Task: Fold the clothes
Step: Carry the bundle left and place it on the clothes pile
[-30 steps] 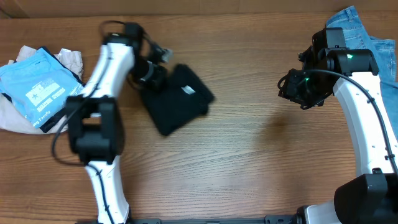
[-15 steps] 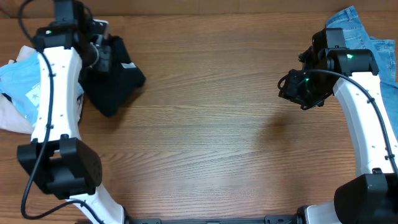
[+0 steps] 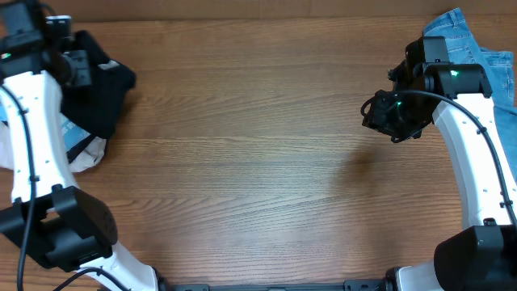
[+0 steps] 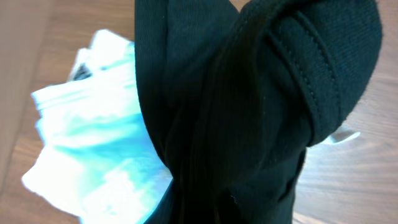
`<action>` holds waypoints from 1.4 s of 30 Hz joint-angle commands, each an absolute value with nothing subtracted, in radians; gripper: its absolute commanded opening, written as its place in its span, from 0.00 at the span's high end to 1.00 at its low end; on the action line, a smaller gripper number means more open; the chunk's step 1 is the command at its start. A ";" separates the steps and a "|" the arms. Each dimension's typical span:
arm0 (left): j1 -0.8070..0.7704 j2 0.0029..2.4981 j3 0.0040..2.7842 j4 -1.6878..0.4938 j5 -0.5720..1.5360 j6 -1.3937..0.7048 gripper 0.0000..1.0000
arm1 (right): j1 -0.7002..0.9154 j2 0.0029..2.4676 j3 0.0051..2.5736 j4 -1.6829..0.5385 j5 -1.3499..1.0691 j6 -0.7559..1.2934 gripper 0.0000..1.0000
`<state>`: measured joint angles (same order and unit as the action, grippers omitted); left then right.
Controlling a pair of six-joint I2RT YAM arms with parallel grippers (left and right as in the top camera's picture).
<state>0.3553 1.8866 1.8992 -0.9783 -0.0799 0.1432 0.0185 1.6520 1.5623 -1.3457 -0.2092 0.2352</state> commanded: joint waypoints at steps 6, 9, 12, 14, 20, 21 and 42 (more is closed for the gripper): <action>0.506 1.852 1.920 -0.920 -0.025 0.081 0.95 | 0.015 1.618 1.575 -1.341 -0.203 0.231 0.60; 0.549 1.872 1.919 -0.923 -0.016 0.081 0.95 | 0.015 1.618 1.575 -1.341 -0.203 0.231 0.60; 0.586 1.893 1.911 -0.928 0.051 0.081 0.95 | 0.015 1.618 1.575 -1.340 -0.203 0.231 0.60; 0.602 1.905 1.904 -0.925 0.060 0.081 0.95 | 0.015 1.618 1.575 -1.341 -0.203 0.231 0.60; 0.637 1.938 1.901 -0.926 0.071 0.078 0.95 | 0.015 1.618 1.575 -1.340 -0.203 0.231 0.60; 0.641 1.942 1.901 -0.926 0.072 0.078 0.95 | 0.015 1.618 1.575 -1.340 -0.203 0.232 0.60; 0.689 1.912 1.901 -0.978 -0.039 -0.128 0.00 | 0.015 1.618 1.575 -1.325 -0.203 0.231 0.60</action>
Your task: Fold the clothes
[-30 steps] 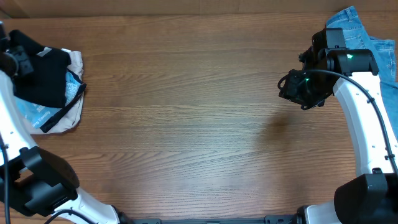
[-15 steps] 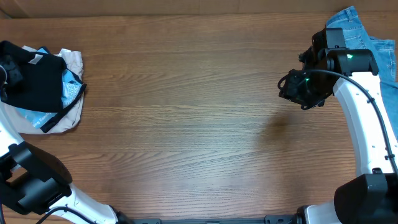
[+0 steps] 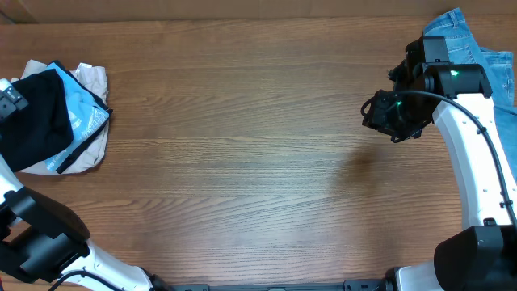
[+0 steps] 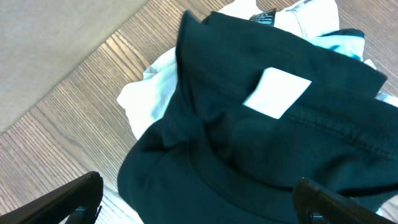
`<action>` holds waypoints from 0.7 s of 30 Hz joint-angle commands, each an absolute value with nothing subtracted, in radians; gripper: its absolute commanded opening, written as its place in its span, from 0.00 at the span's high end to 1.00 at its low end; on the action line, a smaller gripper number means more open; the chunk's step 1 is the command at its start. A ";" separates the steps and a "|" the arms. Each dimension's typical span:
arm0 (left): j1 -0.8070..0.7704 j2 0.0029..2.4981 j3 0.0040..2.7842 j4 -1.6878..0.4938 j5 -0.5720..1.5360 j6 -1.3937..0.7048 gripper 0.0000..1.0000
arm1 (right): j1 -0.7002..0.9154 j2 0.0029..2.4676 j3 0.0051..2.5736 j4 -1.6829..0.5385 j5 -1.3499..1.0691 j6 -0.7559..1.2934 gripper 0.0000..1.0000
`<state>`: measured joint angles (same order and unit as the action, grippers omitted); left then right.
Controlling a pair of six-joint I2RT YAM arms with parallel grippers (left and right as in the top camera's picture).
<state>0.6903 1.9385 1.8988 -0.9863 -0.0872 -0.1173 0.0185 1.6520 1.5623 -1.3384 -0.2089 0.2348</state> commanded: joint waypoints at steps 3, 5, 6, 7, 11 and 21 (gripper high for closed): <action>0.675 1.887 1.901 -0.971 0.028 -0.094 0.00 | 0.015 1.618 1.575 -1.313 -0.203 0.231 0.60; 0.663 1.868 1.901 -0.970 0.110 -0.068 0.00 | 0.015 1.618 1.575 -1.303 -0.203 0.231 0.60; 0.654 1.857 1.901 -0.967 0.162 -0.049 0.00 | 0.015 1.618 1.575 -1.294 -0.203 0.231 0.60; 0.641 1.845 1.901 -0.963 0.216 -0.023 0.00 | 0.015 1.618 1.575 -1.283 -0.203 0.228 0.60; 0.564 1.795 1.901 -0.960 0.324 0.070 0.00 | 0.016 1.618 1.575 -1.195 -0.200 0.200 0.57; 0.219 1.761 1.901 -0.975 0.244 0.123 0.00 | 0.019 1.618 1.575 -0.897 -0.200 0.094 0.07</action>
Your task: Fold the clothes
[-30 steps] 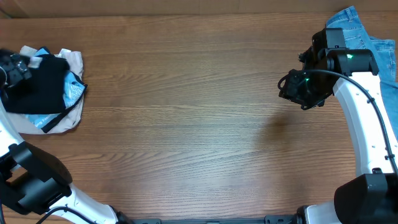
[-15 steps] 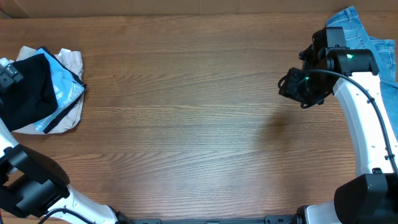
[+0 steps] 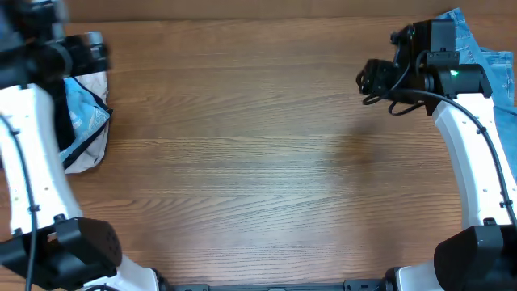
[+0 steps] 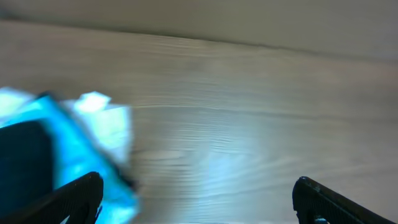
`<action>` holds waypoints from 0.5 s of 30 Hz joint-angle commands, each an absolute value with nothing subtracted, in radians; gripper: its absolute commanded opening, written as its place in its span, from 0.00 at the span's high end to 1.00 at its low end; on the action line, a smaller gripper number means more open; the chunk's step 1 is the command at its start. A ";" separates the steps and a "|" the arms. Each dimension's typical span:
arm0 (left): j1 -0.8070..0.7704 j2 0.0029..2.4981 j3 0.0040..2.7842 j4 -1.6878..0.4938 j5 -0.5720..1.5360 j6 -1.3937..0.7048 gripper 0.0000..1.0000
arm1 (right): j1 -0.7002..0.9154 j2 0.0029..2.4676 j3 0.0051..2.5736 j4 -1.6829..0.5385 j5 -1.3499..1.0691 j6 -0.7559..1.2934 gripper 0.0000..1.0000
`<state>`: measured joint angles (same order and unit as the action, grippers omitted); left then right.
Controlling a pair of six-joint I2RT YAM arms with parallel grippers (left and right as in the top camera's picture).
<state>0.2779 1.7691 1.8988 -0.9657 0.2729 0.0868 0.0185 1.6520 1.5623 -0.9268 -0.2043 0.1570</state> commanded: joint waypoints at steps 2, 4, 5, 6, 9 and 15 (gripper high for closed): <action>0.173 1.765 1.901 -0.983 0.207 0.123 0.00 | 0.018 1.618 1.575 -0.857 -0.198 0.093 0.02; 0.141 1.765 1.901 -1.005 0.190 0.109 0.00 | 0.010 1.618 1.575 -0.839 -0.184 0.092 0.00; 0.134 1.765 1.901 -1.020 0.180 0.087 0.00 | 0.007 1.618 1.575 -0.844 -0.185 0.084 0.00; 0.131 1.765 1.901 -1.037 0.175 0.050 0.00 | 0.004 1.618 1.575 -0.858 -0.185 0.071 0.00; 0.135 1.765 1.901 -1.114 0.168 0.023 0.00 | 0.003 1.615 1.575 -0.929 -0.159 0.080 0.00; 0.165 1.752 1.901 -1.275 0.184 0.034 0.00 | 0.003 1.558 1.575 -1.104 -0.072 0.131 0.00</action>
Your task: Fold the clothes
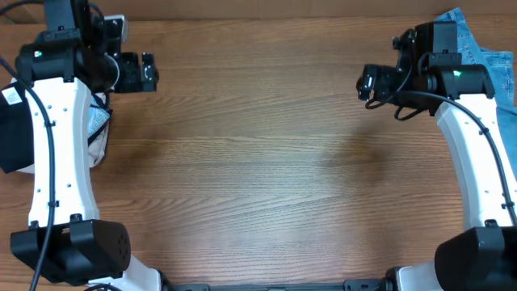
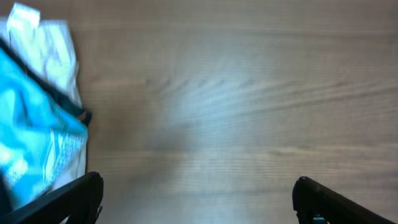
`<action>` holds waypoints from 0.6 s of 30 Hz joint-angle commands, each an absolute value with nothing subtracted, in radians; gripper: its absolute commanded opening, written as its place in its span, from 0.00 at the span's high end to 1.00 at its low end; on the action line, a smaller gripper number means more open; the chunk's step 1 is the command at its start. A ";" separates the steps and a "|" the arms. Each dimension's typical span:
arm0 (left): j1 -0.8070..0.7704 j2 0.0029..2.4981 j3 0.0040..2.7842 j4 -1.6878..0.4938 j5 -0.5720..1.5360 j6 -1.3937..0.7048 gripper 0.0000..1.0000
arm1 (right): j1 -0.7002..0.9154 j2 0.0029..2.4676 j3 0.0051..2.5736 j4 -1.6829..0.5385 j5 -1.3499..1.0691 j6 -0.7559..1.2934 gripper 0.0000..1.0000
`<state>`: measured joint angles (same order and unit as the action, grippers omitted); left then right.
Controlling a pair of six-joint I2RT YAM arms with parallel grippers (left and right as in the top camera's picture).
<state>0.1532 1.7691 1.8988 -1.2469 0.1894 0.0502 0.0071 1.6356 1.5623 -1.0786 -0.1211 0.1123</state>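
Note:
The clothes pile lies at the table's left edge: a black garment (image 1: pixel 11 137) with a white tag, and a blue and white garment (image 1: pixel 97 125) partly behind my left arm. That blue and white garment (image 2: pixel 34 124) fills the left side of the left wrist view. My left gripper (image 1: pixel 148 73) (image 2: pixel 198 202) is open and empty over bare wood just right of the pile. My right gripper (image 1: pixel 370 82) hovers at the far right, beside blue jeans (image 1: pixel 485 48); how its jaws stand is not visible.
The wooden table (image 1: pixel 258 162) stretches between the two arms. The jeans lie at the far right corner, partly under the right arm. The table's far edge runs just behind both grippers.
My left gripper, still open, has moved from the pile's far side to the right and now hangs over bare wood. The right gripper has barely shifted.
First the black garment hung close before my left wrist camera, lifted over the pile. Then it lay on the pile at the left edge with my left gripper open above it. The left gripper then stood off the pile; the right gripper had moved toward the far edge.

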 commanded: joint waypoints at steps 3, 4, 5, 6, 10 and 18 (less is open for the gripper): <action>0.162 1.738 1.899 -1.346 0.183 0.046 0.00 | 0.004 1.483 1.567 -1.173 -0.072 0.141 0.00; 0.158 1.732 1.897 -1.360 0.181 0.047 0.00 | 0.004 1.451 1.560 -1.184 -0.072 0.151 0.00; 0.156 1.722 1.890 -1.366 0.181 0.047 0.00 | 0.004 1.416 1.548 -1.186 -0.072 0.154 0.00; 0.152 1.706 1.879 -1.364 0.184 0.049 0.00 | 0.004 1.376 1.532 -1.183 -0.072 0.154 0.00; 0.134 1.576 1.785 -1.319 0.182 0.054 0.00 | 0.004 1.191 1.425 -1.140 -0.072 0.166 0.00; 0.104 1.066 1.338 -1.065 0.133 0.054 0.00 | 0.004 0.847 1.108 -0.942 -0.068 0.180 0.00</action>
